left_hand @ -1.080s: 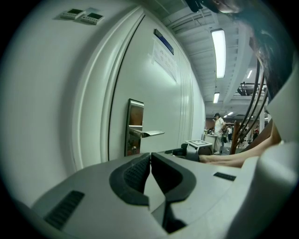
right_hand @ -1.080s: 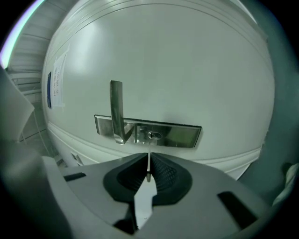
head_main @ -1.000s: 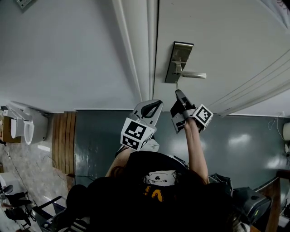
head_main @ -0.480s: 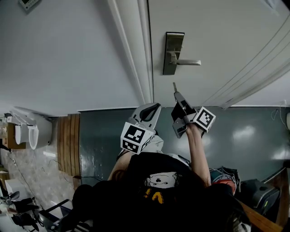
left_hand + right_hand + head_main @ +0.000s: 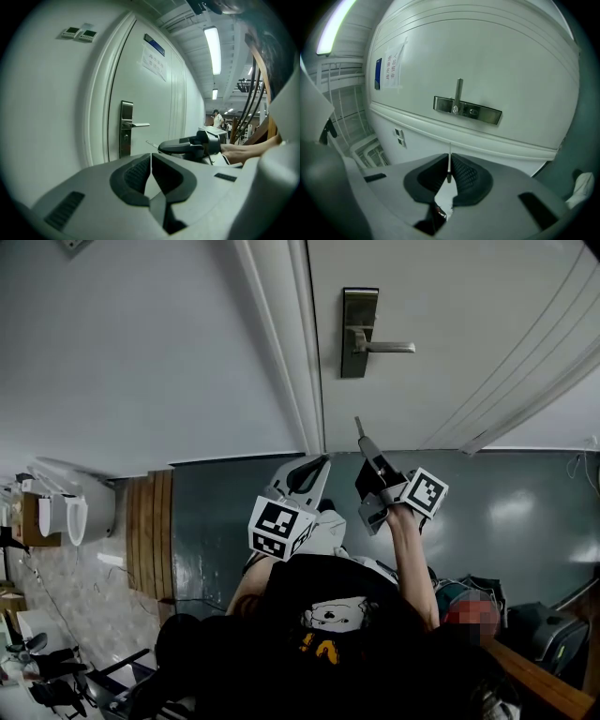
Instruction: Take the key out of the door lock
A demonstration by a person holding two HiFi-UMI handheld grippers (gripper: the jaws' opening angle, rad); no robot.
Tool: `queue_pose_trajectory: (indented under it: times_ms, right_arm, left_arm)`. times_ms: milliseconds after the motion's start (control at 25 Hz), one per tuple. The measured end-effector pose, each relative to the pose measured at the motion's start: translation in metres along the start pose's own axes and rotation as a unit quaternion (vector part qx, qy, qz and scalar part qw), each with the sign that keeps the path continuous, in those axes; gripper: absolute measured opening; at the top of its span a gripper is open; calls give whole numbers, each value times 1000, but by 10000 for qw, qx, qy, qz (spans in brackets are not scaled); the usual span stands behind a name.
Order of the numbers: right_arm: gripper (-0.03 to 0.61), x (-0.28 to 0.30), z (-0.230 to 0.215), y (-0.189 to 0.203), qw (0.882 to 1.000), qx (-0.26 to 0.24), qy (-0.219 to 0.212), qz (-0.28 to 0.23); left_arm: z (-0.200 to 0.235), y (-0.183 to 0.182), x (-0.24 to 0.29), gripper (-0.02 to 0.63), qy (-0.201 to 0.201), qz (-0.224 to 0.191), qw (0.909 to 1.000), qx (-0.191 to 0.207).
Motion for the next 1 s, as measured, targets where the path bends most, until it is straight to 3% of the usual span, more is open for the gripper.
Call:
queue_pose_trajectory:
  times_ms: [480, 1000]
  right_arm:
    - [21, -32, 4, 26, 9999, 91, -56, 79]
    - [21, -29, 6, 63, 9981, 30, -139, 599]
  left_arm:
    - [-16, 8, -31, 12, -44, 207, 9998, 71]
    - [-11, 20, -68, 12, -471, 431, 9980, 15]
Point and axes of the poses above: the fingertips, and each gripper's own axes: x forward along the fingers, z to its left, y out of its underside, the point moved 4 cm from there along -x, backward along the fingers, and after that the axes turned 15 degrees about -z, right-handed, at the moved point
